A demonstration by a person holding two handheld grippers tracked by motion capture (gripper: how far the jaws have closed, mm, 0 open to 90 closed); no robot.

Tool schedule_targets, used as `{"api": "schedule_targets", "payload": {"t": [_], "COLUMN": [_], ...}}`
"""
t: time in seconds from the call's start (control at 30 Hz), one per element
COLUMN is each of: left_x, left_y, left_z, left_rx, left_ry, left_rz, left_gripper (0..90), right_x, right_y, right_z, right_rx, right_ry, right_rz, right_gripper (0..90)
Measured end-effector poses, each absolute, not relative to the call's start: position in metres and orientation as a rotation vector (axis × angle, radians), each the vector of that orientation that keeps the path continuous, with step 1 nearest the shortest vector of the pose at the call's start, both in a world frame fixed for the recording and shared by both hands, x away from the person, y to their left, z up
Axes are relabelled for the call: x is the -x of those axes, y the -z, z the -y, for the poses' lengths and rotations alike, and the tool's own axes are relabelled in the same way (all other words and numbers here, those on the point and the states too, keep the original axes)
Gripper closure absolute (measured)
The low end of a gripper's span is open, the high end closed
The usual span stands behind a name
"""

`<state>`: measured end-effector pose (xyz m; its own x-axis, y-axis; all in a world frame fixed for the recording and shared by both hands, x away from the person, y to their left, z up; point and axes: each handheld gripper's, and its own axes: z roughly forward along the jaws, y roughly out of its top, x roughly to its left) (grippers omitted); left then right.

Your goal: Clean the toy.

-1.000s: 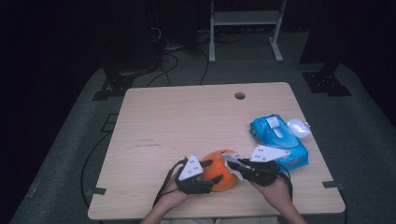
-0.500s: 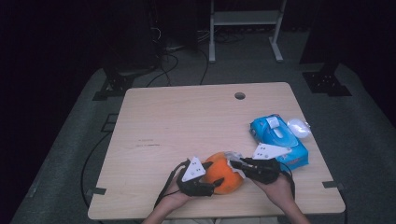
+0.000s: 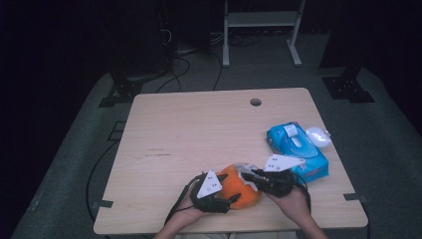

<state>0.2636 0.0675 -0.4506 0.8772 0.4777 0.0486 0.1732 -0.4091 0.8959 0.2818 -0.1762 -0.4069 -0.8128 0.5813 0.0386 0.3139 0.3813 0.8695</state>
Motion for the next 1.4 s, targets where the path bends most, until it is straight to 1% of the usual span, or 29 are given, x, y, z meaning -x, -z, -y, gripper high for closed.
{"api": "schedule_targets", "payload": {"t": [0.07, 0.17, 0.23, 0.33, 0.43, 0.53, 0.63, 0.7, 0.77, 0.87, 0.93, 1.1, 1.17, 1.27, 1.33, 1.4], "left_x": [-0.266, -0.27, -0.27, -0.264, -0.259, -0.26, -0.26, -0.261, -0.263, -0.266, -0.267, -0.268, -0.268, -0.269, -0.27, -0.269], "left_y": [0.447, 0.446, 0.451, 0.451, 0.452, 0.452, 0.453, 0.453, 0.455, 0.456, 0.456, 0.456, 0.456, 0.457, 0.458, 0.457], "left_z": [-0.069, -0.069, -0.069, -0.064, -0.062, -0.063, -0.063, -0.064, -0.066, -0.07, -0.071, -0.07, -0.072, -0.075, -0.076, -0.074], "left_rx": [-1.972, -1.956, -1.965, -1.993, -2.013, -2.012, -2.005, -2.004, -2.009, -1.992, -1.995, -1.991, -1.996, -1.992, -1.99, -1.989], "left_ry": [-0.363, -0.367, -0.36, -0.384, -0.404, -0.398, -0.388, -0.383, -0.383, -0.363, -0.357, -0.352, -0.351, -0.34, -0.331, -0.336], "left_rz": [-0.488, -0.533, -0.525, -0.472, -0.458, -0.445, -0.43, -0.431, -0.443, -0.48, -0.48, -0.486, -0.488, -0.505, -0.506, -0.505], "left_gripper": [27.7, 20.9, 21.8, 26.1, 27.3, 28.3, 28.3, 28.2, 28.3, 28.3, 28.3, 28.4, 28.4, 28.4, 28.4, 28.3], "right_x": [-0.286, -0.285, -0.279, -0.273, -0.272, -0.282, -0.288, -0.291, -0.287, -0.279, -0.275, -0.284, -0.282, -0.271, -0.262, -0.261], "right_y": [0.409, 0.411, 0.407, 0.405, 0.406, 0.407, 0.411, 0.413, 0.411, 0.405, 0.406, 0.411, 0.41, 0.406, 0.406, 0.41], "right_z": [0.188, 0.2, 0.197, 0.175, 0.158, 0.169, 0.188, 0.199, 0.198, 0.186, 0.18, 0.203, 0.211, 0.208, 0.201, 0.201], "right_rx": [-0.823, -0.852, -0.822, -0.741, -0.681, -0.75, -0.827, -0.87, -0.858, -0.731, -0.69, -0.804, -0.826, -0.758, -0.684, -0.685], "right_ry": [-1.339, -1.325, -1.35, -1.41, -1.361, -1.381, -1.301, -1.311, -1.342, -1.428, -1.387, -1.35, -1.341, -1.381, -1.349, -1.32], "right_rz": [-2.335, -2.334, -2.359, -2.413, -2.421, -2.378, -2.33, -2.325, -2.342, -2.402, -2.415, -2.384, -2.383, -2.412, -2.436, -2.44], "right_gripper": [80.6, 80.8, 80.8, 80.7, 80.8, 80.7, 80.8, 80.7, 80.7, 80.5, 80.4, 80.4, 80.4, 80.3, 80.3, 80.3]}}
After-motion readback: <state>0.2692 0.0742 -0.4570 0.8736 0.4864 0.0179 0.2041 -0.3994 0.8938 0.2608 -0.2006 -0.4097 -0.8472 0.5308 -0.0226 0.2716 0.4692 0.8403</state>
